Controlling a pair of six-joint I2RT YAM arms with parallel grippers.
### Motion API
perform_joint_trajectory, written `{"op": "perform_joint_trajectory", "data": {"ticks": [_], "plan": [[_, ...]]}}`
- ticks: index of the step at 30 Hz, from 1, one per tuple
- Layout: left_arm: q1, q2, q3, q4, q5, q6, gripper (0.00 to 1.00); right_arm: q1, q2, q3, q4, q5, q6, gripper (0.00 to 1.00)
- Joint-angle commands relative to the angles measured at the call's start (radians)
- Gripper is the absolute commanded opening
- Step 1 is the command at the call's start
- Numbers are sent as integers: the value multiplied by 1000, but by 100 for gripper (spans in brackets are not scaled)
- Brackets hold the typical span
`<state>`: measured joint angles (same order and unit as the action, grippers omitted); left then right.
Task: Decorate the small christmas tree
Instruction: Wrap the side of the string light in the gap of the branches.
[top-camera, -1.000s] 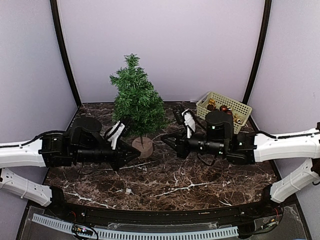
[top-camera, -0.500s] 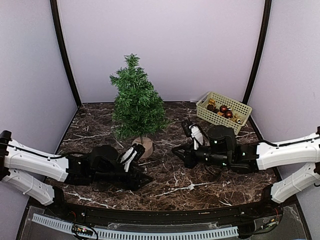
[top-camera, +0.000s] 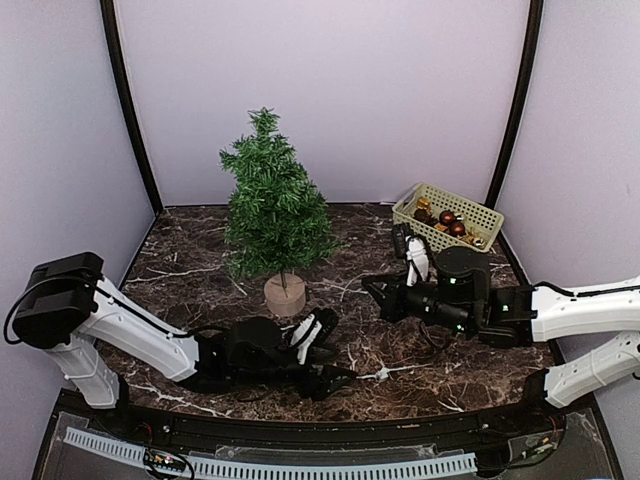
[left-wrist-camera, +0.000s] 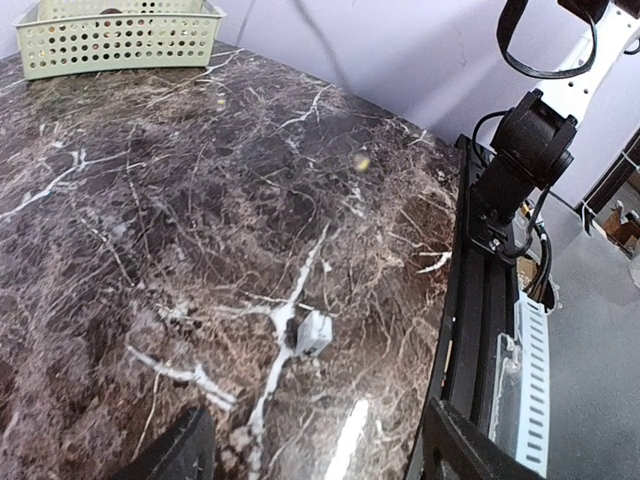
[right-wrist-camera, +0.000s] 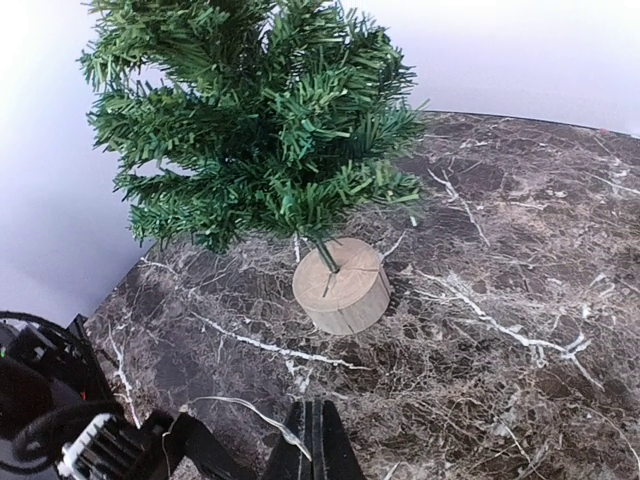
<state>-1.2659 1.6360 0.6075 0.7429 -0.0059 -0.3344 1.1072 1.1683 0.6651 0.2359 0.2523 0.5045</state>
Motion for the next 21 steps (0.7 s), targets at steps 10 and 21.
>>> {"op": "perform_joint_trajectory", "data": {"ticks": [10, 21], "plan": [[-36, 231, 194, 261, -89, -14, 70, 10, -72, -26, -9, 84, 54, 0], [-36, 301, 281, 198, -32, -14, 41, 10, -101, -39, -14, 93, 57, 0]]}}
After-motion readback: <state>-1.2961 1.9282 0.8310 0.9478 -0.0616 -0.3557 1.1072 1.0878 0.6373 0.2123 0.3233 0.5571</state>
